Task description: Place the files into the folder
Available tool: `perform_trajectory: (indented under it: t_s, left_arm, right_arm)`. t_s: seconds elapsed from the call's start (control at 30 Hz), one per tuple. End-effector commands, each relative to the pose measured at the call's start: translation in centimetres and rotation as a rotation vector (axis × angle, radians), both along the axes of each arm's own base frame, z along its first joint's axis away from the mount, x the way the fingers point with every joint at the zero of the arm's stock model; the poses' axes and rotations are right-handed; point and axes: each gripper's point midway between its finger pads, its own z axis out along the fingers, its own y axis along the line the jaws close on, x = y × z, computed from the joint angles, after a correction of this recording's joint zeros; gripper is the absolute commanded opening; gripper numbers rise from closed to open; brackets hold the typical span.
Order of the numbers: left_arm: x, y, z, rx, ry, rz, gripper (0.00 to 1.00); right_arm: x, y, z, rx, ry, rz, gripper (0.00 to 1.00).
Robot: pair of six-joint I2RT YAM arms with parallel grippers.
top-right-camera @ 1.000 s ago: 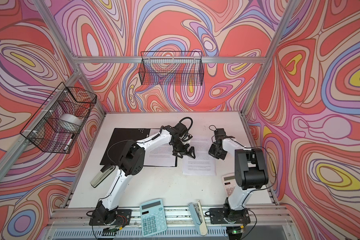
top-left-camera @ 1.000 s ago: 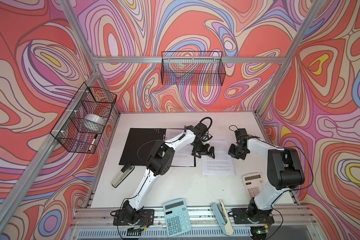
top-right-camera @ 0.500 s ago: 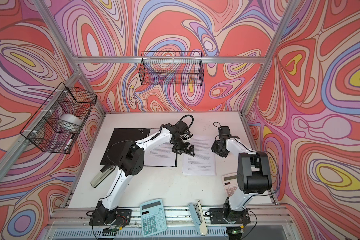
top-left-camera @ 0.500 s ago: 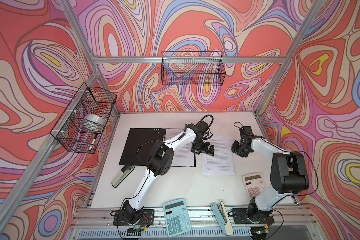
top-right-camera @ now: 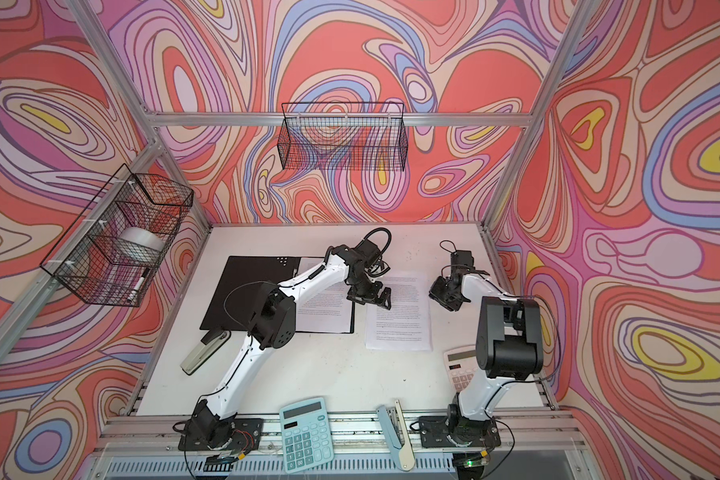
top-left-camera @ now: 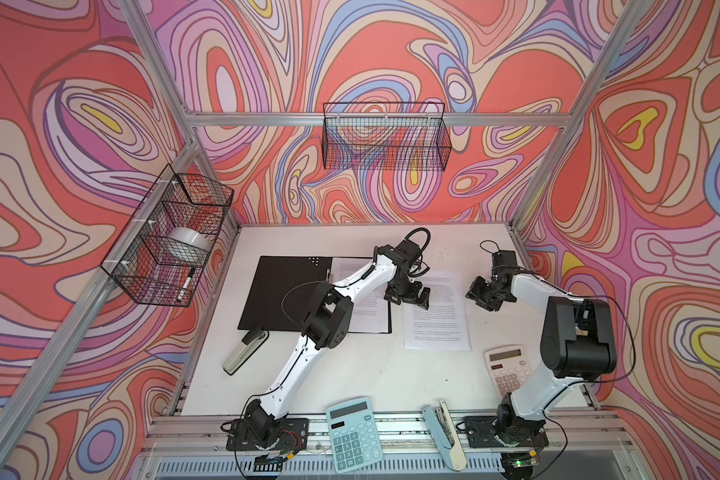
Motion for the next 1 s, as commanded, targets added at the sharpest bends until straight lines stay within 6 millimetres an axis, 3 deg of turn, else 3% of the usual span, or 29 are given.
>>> perform_trajectory:
  t_s: [0.0, 0.27, 0.57, 0.7, 0.97]
  left_arm:
    - [-0.5, 0.2, -1.2, 0.037, 0.024, -0.007, 1.0]
    - [-1.0, -0.1, -3.6, 0.045, 0.077, -0.016, 1.0]
    - [0.4, -1.7, -2.9, -0.03, -0.007, -0.061, 1.0]
    - [1.0, -1.6, -3.5, -0.017, -0.039, -0.068, 1.0]
    - [0.1, -1.7, -3.8, -0.033, 0.015, -0.077, 1.0]
  right_arm:
    - [0.0, 0.2, -0.6, 0.048, 0.006, 0.022, 0.45]
    - [-1.4, 0.2, -2.7, 0.05, 0.105, 0.049, 0.47]
    - [-2.4, 2.0, -3.9, 0.155, 0.153, 0.071, 0.48]
    - [-2.3, 2.4, -3.4, 0.18, 0.146, 0.083, 0.48]
    - [-2.1, 3.1, -1.9, 0.211, 0.105, 0.112, 0.46]
